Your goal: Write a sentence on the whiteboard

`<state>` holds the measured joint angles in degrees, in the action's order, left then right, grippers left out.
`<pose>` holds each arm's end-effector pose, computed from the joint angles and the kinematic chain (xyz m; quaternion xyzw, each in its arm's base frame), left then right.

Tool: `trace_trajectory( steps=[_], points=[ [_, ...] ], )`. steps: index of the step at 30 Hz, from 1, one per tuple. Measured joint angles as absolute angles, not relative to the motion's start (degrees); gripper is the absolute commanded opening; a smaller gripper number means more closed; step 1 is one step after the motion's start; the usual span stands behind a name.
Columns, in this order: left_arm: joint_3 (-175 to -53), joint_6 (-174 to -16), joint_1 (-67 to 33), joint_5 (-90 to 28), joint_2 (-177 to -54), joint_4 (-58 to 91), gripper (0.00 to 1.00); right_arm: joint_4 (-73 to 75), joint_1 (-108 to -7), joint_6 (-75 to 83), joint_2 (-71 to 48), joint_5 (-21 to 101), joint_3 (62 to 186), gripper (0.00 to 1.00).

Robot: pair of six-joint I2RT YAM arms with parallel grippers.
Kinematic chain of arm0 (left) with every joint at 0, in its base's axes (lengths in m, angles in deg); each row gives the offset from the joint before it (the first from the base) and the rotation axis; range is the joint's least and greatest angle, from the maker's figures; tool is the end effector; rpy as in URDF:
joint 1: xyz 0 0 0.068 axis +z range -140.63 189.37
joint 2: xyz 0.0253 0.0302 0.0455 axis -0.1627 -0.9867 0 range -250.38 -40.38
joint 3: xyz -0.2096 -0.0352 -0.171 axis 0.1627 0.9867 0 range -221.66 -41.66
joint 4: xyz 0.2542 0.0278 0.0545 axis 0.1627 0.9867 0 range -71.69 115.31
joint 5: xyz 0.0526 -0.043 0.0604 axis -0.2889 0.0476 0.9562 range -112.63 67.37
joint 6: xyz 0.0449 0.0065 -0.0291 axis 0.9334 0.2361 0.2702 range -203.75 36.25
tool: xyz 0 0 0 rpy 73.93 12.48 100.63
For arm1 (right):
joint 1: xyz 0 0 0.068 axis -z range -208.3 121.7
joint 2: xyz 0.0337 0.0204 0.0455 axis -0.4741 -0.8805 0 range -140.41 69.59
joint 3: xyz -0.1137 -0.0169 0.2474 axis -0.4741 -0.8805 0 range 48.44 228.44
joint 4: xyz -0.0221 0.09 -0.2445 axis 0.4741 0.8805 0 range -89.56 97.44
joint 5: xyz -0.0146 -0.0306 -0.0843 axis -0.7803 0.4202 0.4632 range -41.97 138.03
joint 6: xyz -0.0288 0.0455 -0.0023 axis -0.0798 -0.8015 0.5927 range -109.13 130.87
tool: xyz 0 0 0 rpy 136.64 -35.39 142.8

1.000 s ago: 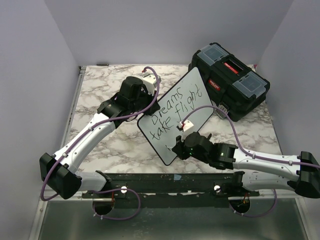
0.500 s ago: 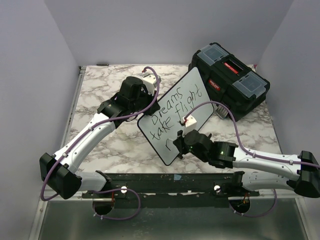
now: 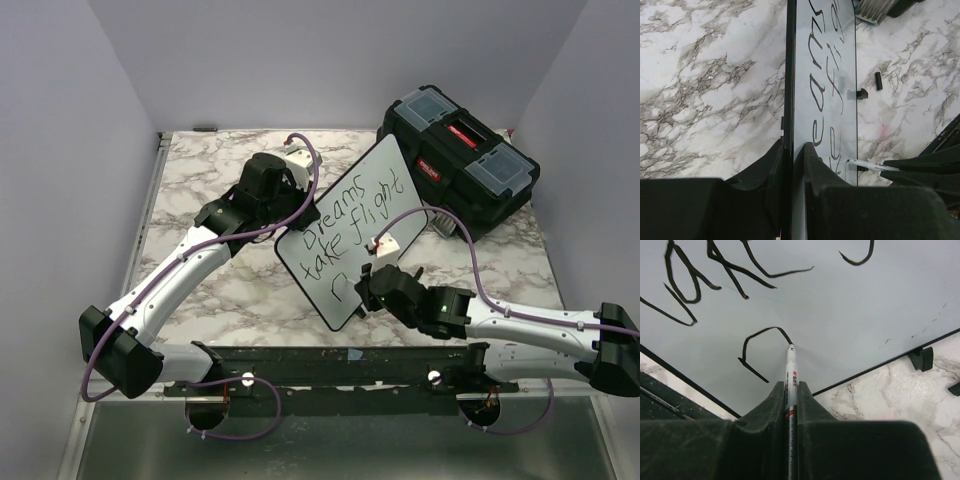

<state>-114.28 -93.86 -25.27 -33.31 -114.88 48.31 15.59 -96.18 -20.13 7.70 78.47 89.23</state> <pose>0.2340 -0.1696 0.3622 0.2290 0.8409 -0.2592 0.4162 0.1033 0.2064 0.2523 -0.1597 0.8541 0.1791 0.4615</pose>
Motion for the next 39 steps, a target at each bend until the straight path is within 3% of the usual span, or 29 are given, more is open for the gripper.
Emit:
trace_trajectory(
  steps=[11,39],
  points=[
    [-114.3,-93.9,-25.3,-33.3,-114.9,48.3,0.0,17.3,-96.2,-22.3,8.4,78.4,85.4,0.01],
    [-114.3,-93.9,-25.3,-33.3,-114.9,48.3,0.0,21.5,-96.0,-20.0,11.6,85.2,89.2,0.01]
  ],
)
